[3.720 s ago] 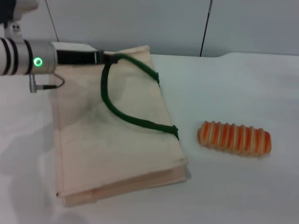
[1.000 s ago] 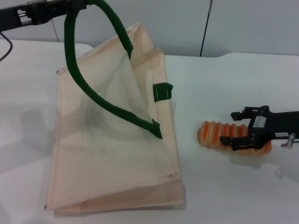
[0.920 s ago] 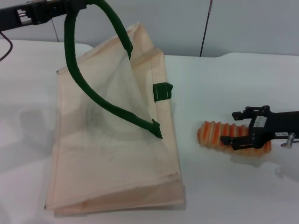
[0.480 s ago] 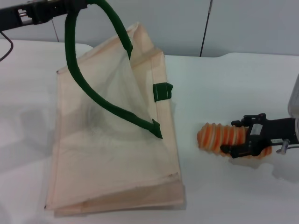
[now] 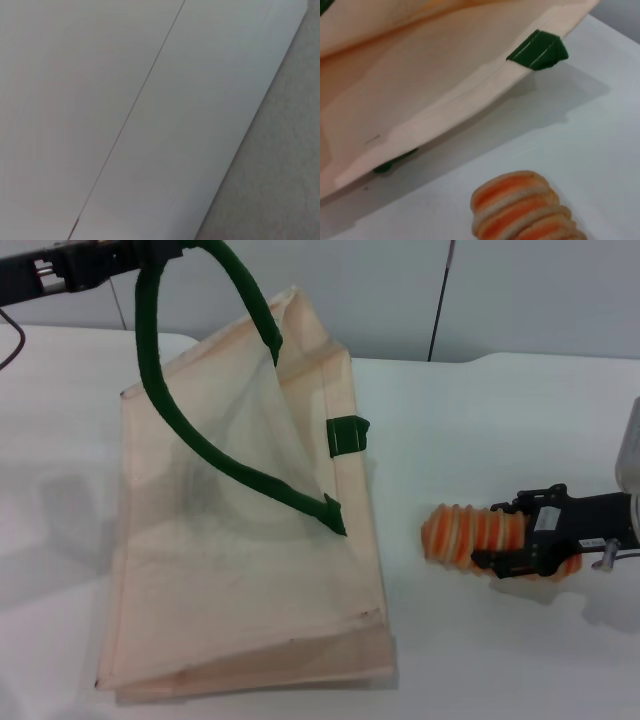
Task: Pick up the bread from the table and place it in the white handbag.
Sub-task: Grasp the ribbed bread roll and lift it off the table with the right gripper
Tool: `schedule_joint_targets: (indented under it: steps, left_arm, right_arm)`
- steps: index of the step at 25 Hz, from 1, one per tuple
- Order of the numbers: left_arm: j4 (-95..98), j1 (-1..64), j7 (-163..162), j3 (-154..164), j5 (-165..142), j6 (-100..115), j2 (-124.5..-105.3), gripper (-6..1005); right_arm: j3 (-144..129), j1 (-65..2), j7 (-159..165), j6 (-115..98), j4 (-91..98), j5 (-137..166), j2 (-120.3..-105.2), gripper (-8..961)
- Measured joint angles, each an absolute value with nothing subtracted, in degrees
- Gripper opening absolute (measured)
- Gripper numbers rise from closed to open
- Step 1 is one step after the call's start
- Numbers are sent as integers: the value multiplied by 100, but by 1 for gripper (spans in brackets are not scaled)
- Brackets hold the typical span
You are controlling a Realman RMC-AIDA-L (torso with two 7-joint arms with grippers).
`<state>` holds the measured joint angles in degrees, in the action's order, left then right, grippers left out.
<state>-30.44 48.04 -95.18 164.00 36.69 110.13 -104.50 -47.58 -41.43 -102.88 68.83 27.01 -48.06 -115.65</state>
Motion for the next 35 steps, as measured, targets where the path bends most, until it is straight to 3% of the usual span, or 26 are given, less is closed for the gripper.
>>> schedule_joint_targets:
  steps: [20,35]
  left_arm:
    - [-3043,4781,-9519,16400,3693,10934,-10450,143]
    - [-2996,4967,-9518,16403,3606,10952,-10450,142]
  right_arm:
    - [-4614,-4108,-10441,7192,2925,-4823,-11539,622]
    - [-4000,-4344,-10442,7775,3426,-5470,-11552,542]
